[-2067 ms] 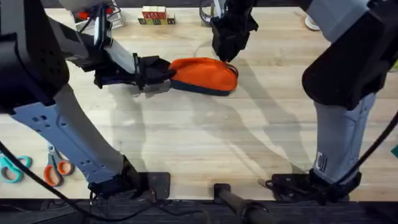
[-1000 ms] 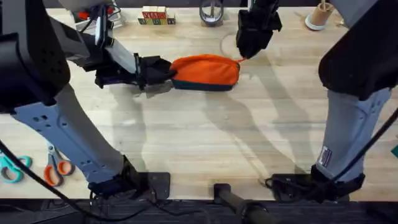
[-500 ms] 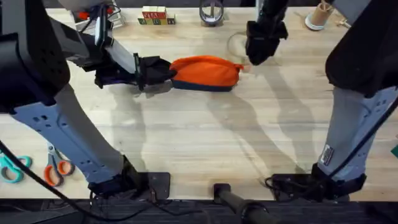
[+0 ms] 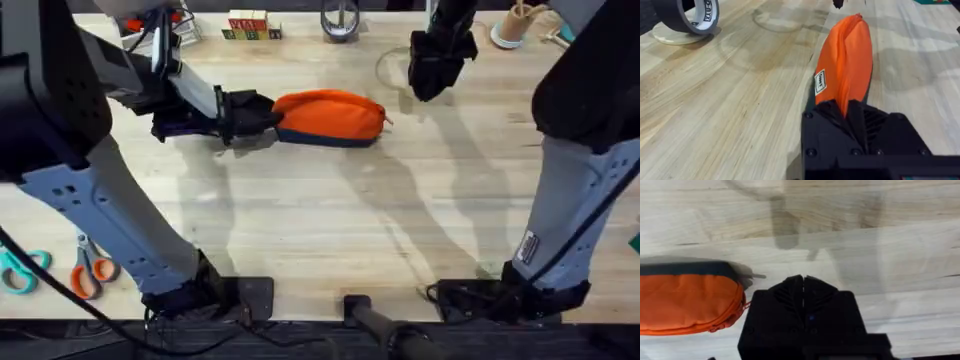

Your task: Unzip the bag, pick up the pens from the table one at a time and place them inside, then zip the bag closed.

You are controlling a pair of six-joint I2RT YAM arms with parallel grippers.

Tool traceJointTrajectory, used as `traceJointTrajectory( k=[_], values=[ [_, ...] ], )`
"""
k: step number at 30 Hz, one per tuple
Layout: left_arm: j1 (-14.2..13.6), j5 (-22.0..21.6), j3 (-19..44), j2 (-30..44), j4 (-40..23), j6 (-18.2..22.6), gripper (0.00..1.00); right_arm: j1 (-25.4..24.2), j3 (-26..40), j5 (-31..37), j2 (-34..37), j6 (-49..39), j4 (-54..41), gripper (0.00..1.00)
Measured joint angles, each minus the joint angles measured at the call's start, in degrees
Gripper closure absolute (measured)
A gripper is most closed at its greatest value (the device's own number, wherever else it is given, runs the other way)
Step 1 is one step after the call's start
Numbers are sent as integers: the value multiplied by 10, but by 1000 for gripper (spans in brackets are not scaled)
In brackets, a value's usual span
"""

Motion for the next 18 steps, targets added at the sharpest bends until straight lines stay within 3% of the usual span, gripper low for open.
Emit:
traceJointTrajectory(
  k=[6, 14, 18],
  values=[
    [0, 0, 0, 0, 0, 0, 960, 0, -4, 0, -21, -7, 1, 969],
    [0, 0, 0, 0, 0, 0, 961, 0, -4, -13, -127, -28, 0, 968],
    [0, 0, 0, 0, 0, 0, 961, 1, -4, -42, -180, -48, -4, 813]
  ],
)
